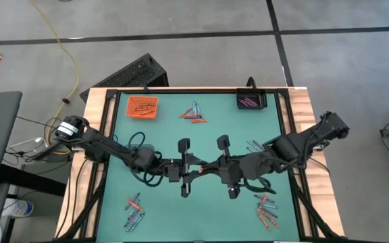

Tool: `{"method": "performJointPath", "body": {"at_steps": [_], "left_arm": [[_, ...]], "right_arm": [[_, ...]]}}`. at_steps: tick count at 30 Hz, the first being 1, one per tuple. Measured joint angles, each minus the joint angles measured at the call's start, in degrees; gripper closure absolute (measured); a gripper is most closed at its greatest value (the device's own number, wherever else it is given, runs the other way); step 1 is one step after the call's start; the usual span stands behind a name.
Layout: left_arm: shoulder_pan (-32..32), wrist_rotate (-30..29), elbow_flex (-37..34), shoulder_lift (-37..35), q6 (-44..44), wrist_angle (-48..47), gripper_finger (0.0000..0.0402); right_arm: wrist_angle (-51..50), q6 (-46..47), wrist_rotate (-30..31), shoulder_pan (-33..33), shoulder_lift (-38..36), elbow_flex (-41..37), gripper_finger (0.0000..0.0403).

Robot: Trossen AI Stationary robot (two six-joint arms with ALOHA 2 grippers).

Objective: Sort crayons
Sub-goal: Put the orange crayon into the orange basket

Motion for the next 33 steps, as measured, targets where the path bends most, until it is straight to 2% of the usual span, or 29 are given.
{"method": "performJointPath", "body": {"at_steps": [7,13,18,22,24,27,30,33], "left_arm": [[1.28,3.70,0.03,0.02,-3.15,-2.65,0.0389],[1.95,3.95,0.03,0.02,-3.61,-4.75,0.0392],[2.01,3.42,0.05,-0.15,-2.02,-8.22,0.0394],[1.96,1.45,0.04,-1.41,-0.25,-17.73,0.0394],[2.61,-2.00,0.03,-2.26,1.34,-23.70,0.0394],[4.53,-9.85,0.03,-3.83,3.14,-36.63,0.0394],[8.14,-14.66,0.03,-5.40,1.39,-52.67,0.0394],[13.74,-16.07,0.03,-6.91,-1.74,-66.34,0.0394]], "right_arm": [[-1.17,-0.54,0.02,0.02,0.02,-1.03,0.0403],[-3.71,-0.03,0.78,0.00,0.02,-1.05,0.0389],[-7.79,2.12,4.75,0.02,0.04,-1.05,0.0332],[-12.77,6.78,11.06,-0.14,-0.02,-1.05,0.0255],[-17.13,10.25,13.45,-0.27,-0.02,-1.05,0.0215],[-24.38,18.71,13.83,-0.66,-0.02,-1.05,0.0166],[-31.84,28.22,12.76,-0.68,-0.05,-1.70,0.0146],[-35.09,34.37,12.66,0.40,-0.08,-4.94,0.0145]]}}
